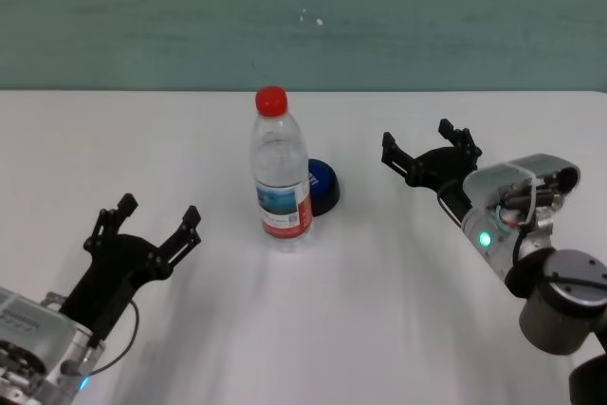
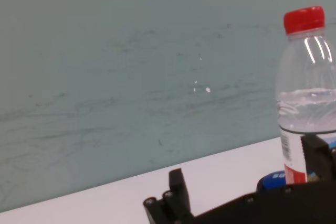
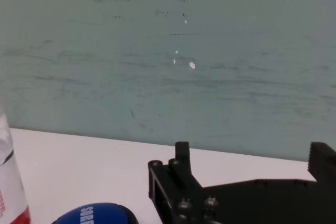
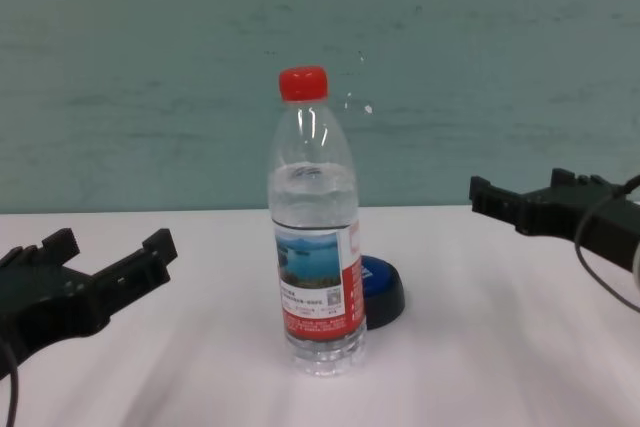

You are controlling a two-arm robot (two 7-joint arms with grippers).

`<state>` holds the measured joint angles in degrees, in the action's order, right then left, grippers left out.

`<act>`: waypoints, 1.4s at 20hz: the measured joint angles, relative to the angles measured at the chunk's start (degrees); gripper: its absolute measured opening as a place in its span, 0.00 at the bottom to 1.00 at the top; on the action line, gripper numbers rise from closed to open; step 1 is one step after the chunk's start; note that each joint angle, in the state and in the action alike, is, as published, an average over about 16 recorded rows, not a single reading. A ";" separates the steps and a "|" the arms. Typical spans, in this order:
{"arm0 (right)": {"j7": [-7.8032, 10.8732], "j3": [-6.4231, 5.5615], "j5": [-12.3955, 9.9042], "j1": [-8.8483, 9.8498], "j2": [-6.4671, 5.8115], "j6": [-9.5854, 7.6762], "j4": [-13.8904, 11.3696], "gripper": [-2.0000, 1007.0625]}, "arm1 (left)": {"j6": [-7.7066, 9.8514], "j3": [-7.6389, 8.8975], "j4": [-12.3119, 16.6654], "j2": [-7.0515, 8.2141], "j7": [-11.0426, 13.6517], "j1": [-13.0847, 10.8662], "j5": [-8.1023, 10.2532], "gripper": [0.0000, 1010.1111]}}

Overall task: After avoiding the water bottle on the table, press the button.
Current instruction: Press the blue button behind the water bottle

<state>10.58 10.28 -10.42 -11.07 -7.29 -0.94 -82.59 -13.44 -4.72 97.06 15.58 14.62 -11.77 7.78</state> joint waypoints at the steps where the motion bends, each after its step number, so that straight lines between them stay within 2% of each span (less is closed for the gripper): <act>1: 0.09 0.14 0.02 -0.46 0.06 0.07 0.56 1.00 | 0.00 0.00 0.00 0.00 0.00 0.00 0.00 1.00; 16: 2.30 2.68 0.30 -7.54 1.28 2.02 10.36 1.00 | 0.00 0.00 0.00 0.00 0.00 0.00 0.01 1.00; 28: 3.76 4.35 0.25 -11.79 2.14 3.05 16.75 1.00 | 0.00 0.00 0.00 0.00 0.00 0.00 0.01 1.00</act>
<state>14.33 14.64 -10.17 -22.86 -5.15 2.11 -65.84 -13.44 -4.72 97.06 15.58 14.62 -11.76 7.79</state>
